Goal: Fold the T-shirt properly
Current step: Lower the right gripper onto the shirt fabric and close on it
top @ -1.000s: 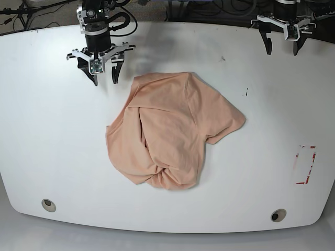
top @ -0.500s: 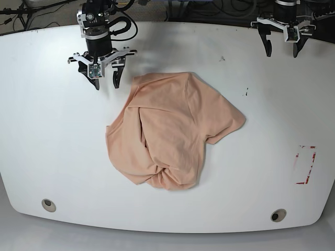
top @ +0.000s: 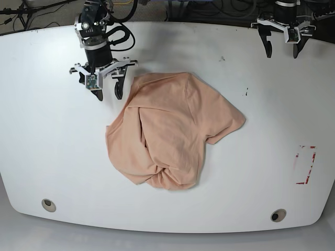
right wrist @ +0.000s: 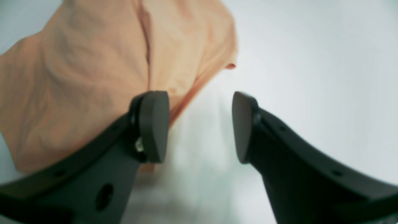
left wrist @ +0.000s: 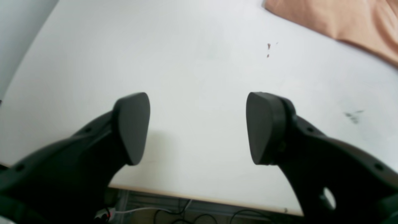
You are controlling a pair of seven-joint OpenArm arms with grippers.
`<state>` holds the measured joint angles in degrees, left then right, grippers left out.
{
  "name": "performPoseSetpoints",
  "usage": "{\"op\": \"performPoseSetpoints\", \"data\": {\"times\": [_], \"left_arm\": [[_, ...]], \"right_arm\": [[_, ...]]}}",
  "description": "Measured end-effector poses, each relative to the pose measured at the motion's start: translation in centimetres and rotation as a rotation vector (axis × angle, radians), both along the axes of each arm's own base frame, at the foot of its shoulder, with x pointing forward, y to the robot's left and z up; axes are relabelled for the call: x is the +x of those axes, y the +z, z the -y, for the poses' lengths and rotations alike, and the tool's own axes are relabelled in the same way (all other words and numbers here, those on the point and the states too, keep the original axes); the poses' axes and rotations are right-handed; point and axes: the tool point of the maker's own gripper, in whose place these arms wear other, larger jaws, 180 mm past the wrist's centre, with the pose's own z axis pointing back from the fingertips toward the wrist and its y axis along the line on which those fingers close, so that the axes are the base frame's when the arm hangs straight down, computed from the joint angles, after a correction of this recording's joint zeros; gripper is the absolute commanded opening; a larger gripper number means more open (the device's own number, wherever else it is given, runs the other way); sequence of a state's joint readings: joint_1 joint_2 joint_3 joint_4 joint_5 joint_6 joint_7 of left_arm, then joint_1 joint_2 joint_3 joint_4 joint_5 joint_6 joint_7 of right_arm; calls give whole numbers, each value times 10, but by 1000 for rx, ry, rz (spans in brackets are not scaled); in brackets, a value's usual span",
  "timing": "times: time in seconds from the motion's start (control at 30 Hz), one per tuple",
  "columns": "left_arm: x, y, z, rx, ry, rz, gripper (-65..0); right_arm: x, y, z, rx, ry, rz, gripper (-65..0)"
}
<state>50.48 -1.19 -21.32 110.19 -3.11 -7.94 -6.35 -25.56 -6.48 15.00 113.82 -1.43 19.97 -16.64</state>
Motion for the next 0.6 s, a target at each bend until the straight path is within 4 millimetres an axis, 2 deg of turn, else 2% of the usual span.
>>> {"op": "performPoseSetpoints", "data": {"times": [0.17, 0.23, 0.37, 0.6], "left_arm": [[0, 0, 0, 0, 1, -3, -206], [0, 0, 0, 0, 1, -2, -207], [3, 4, 2, -1, -3, 9, -207], [6, 6, 5, -11, -8, 21, -203]], "right_arm": [[14, 10, 2, -10, 11, 32, -340], [16, 6, 4, -13, 10, 12, -340], [16, -17, 6, -27, 21, -97, -339], [18, -12, 3, -16, 32, -66, -335]]}}
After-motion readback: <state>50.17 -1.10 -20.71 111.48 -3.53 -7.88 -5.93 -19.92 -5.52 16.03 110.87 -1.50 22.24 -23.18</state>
